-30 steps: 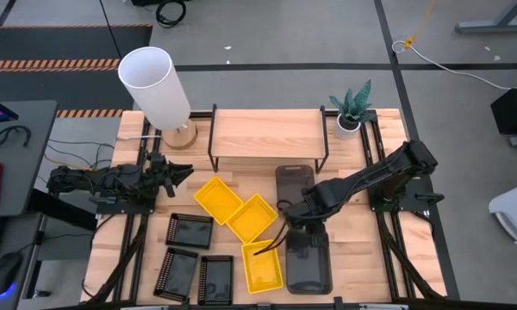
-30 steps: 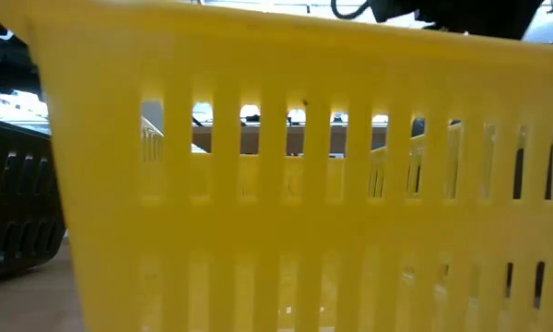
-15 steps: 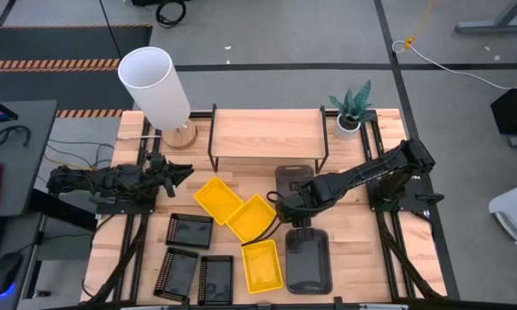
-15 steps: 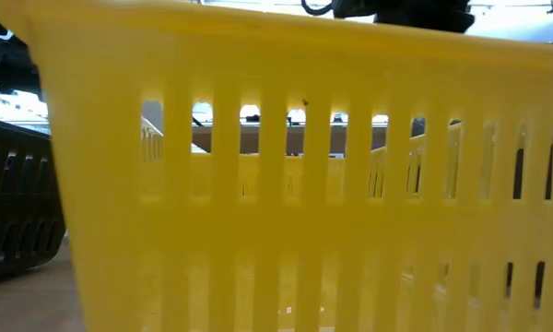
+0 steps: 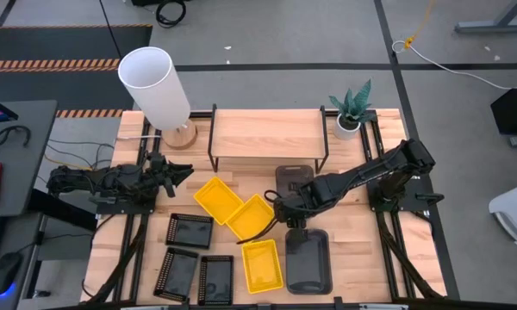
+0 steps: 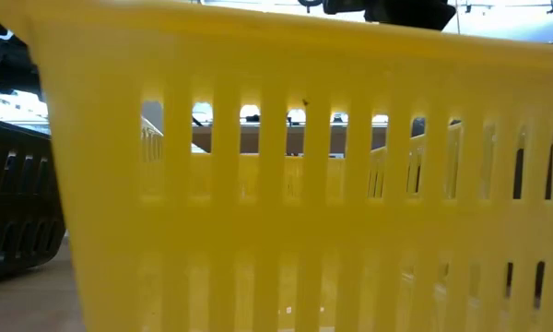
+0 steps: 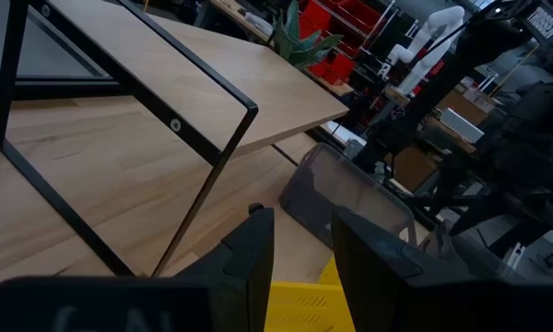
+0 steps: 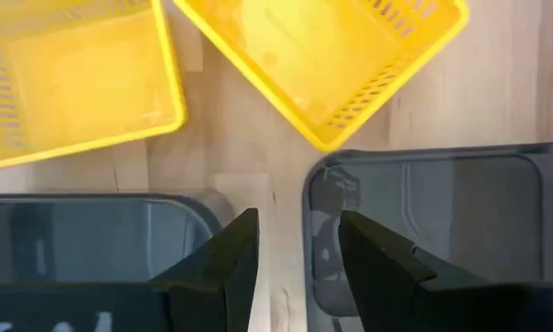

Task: Stack baskets on shelf by color
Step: Stack the transparent black bin on top of the transparent black bin

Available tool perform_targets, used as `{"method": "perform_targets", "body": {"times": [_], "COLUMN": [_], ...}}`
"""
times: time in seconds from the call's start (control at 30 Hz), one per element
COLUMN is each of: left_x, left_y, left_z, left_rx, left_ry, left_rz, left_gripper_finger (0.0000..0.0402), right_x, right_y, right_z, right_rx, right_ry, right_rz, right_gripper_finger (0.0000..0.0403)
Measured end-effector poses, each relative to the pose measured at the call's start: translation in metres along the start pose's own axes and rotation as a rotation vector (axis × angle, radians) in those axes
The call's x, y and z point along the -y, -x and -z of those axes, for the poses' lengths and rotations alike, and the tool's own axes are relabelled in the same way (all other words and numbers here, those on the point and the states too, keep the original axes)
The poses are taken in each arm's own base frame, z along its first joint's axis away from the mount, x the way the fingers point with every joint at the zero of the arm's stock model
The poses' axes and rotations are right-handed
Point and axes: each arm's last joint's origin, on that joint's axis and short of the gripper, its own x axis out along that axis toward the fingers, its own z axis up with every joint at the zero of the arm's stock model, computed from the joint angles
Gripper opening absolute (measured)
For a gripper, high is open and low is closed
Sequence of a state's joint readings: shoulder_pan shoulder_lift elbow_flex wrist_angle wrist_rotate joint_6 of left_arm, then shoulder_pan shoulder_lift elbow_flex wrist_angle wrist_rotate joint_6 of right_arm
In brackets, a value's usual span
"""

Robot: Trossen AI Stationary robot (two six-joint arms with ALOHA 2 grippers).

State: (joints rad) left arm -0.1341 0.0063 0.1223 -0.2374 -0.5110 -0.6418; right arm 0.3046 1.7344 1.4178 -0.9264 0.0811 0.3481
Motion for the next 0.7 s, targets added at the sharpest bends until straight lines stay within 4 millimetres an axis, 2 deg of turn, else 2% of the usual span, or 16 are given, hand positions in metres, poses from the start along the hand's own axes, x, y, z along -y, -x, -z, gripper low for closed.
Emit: {"method": "perform_targets", "body": {"times": [0.37, 0.53, 0.7], "left_x": [0.000, 0.000, 0.000], "left_y": [0.000, 0.000, 0.000], "left_z": [0.000, 0.000, 0.000], "left_rx": [0.000, 0.000, 0.000], "left_ry": [0.000, 0.000, 0.000], "left_rz": [0.000, 0.000, 0.000], "left_gripper_finger": [0.0117, 0.0117, 0.0117], "right_x": [0.007, 0.018, 0.019], "right_y": [-0.006, -0.022, -0.034], "right_z": [0.000, 0.012, 0.022], "right_rx": [0.007, -0.074, -0.122], "right_ry": [-0.031, -0.013, -0.012], "right_rz": [0.011, 0.003, -0.024], "right_gripper_finger": [0.0156, 0.0156, 0.0155]}}
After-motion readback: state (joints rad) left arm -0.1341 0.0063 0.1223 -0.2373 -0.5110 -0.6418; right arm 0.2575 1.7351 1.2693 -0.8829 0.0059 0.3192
